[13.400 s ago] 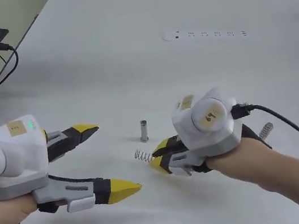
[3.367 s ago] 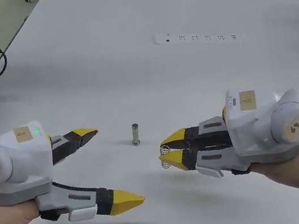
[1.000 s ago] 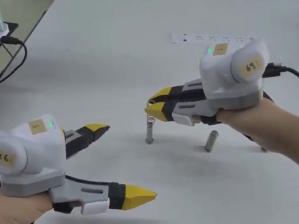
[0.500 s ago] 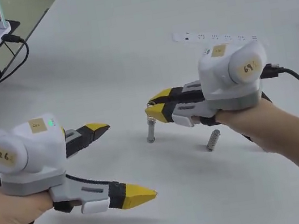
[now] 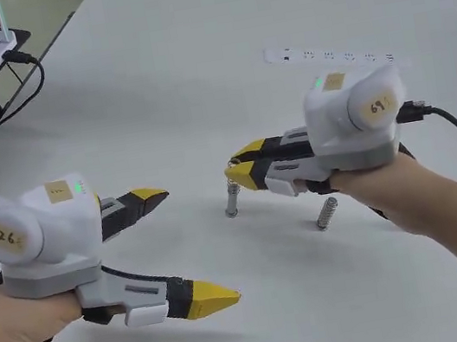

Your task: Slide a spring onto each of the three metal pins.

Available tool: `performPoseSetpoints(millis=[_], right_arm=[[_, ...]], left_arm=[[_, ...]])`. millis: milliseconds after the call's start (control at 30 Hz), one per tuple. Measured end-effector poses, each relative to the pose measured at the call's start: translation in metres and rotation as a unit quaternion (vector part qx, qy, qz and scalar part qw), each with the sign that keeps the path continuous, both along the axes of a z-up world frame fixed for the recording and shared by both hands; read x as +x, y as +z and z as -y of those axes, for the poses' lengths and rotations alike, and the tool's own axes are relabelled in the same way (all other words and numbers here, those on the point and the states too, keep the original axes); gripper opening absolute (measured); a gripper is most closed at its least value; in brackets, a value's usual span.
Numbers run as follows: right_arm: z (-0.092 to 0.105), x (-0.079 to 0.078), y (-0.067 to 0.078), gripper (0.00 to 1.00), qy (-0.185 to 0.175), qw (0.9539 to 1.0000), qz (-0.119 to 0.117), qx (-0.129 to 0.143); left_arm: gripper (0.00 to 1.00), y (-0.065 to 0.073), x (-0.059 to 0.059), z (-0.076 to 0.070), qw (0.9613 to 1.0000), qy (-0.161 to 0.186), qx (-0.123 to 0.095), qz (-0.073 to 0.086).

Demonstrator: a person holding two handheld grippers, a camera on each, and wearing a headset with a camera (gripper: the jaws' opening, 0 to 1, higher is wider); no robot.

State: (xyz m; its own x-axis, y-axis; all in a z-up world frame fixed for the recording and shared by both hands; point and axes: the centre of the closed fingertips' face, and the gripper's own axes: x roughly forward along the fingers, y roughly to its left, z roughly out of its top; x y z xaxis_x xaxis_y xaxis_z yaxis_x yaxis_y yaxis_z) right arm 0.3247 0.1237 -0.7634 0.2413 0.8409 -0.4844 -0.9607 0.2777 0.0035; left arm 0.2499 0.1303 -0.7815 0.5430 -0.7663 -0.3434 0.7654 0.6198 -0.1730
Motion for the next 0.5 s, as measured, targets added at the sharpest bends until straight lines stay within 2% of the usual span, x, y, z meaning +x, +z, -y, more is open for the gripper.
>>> performPoseSetpoints(millis=[167,267,500], right_arm=[[0.000,0.002,-0.009,0.07,-0.001,0.9999,-0.001,-0.010],[-0.001,0.000,-0.018,0.07,0.002,0.9997,-0.012,-0.021],[-0.002,-0.004,-0.034,0.07,0.004,0.9989,-0.022,-0.042]], left_arm=[[0.98,0.000,0.000,-0.001,1.0000,0.002,-0.001,0.000],[0.98,0.000,0.000,0.000,1.0000,0.003,-0.001,-0.001],[0.98,-0.001,0.000,-0.001,1.0000,0.005,-0.001,-0.002]])
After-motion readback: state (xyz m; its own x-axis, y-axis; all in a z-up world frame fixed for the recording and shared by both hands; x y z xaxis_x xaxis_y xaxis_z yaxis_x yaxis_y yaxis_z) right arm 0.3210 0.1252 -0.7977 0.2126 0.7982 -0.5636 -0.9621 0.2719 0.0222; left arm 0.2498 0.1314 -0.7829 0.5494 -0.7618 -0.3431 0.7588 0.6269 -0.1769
